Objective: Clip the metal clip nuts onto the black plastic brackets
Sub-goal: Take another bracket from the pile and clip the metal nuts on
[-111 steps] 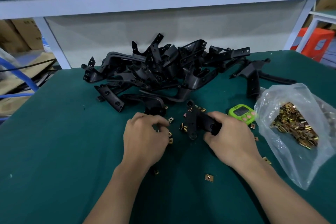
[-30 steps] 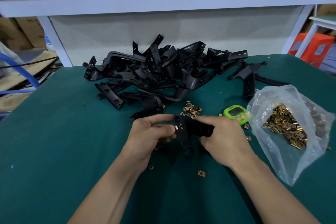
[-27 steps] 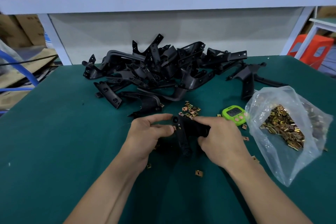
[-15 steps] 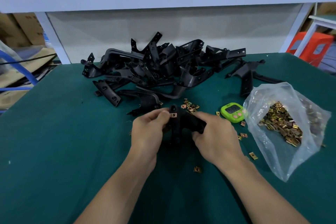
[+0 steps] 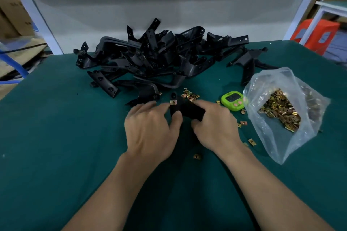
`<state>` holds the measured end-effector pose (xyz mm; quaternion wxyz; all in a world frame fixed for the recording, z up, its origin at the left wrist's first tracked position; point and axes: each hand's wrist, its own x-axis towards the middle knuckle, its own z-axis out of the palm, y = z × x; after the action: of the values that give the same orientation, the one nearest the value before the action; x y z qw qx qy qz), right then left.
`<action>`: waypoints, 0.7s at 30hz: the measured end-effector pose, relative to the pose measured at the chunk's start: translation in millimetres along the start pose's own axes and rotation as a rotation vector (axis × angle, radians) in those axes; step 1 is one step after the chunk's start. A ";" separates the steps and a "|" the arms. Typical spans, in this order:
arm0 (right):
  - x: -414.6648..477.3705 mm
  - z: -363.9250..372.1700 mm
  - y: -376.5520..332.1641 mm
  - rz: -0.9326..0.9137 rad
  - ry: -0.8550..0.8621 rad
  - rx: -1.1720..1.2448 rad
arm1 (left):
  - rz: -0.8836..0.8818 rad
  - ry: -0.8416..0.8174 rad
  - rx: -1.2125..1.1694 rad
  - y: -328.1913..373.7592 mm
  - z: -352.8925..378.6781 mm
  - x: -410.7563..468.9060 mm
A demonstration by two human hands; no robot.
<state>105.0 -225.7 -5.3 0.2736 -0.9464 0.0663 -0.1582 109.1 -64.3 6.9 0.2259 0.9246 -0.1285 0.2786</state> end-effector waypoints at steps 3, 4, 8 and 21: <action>3.2 -3.9 4.9 0.050 0.014 -0.005 | 0.062 0.022 -0.070 15.2 -12.2 -2.5; 4.1 -4.3 5.6 0.069 0.011 -0.019 | 0.112 -0.079 -0.107 18.8 -13.5 -5.1; 5.9 -3.0 8.2 0.101 -0.013 -0.038 | 0.184 -0.597 -0.172 24.1 -12.7 -16.2; 12.0 0.3 21.1 0.177 0.023 0.047 | 0.240 -0.424 -0.464 13.0 6.4 -11.4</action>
<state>115.6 -245.8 -13.7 0.3080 -0.9282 0.1491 -0.1460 98.0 -77.4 0.1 0.3641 0.8643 -0.3404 0.0681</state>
